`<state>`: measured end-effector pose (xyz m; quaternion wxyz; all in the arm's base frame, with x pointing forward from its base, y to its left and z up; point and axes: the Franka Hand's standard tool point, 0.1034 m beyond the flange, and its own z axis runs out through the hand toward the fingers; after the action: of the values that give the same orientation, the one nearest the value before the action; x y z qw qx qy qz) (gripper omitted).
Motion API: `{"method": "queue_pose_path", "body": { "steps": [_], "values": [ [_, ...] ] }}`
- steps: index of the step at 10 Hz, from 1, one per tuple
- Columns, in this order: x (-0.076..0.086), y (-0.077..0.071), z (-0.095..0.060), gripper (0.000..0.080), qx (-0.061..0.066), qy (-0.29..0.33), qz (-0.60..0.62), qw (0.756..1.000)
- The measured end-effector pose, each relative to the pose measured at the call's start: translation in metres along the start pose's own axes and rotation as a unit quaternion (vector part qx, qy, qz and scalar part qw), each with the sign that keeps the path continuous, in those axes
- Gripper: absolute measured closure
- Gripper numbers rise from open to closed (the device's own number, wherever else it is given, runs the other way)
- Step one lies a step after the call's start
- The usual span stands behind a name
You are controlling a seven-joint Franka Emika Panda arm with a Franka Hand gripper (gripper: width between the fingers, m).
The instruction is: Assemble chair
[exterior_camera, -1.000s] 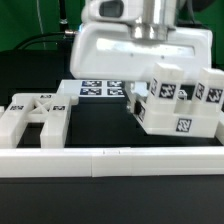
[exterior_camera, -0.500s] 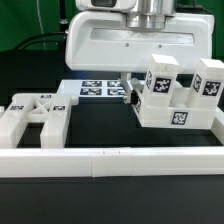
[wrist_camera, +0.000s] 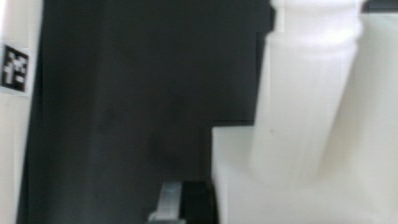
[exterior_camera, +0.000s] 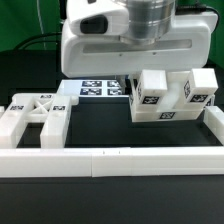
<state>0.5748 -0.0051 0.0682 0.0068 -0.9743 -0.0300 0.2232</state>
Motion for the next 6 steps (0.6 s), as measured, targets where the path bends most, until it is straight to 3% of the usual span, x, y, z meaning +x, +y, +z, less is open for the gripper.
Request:
{"method": "queue_pose_path", "body": {
  "steps": [3,6],
  "values": [
    [-0.01,0.0,0.01,0.0766,0.008,-0.117,0.001,0.993],
    [-0.018,0.015,0.025,0.0766,0.021,-0.249,0.011,0.968]
  ]
}}
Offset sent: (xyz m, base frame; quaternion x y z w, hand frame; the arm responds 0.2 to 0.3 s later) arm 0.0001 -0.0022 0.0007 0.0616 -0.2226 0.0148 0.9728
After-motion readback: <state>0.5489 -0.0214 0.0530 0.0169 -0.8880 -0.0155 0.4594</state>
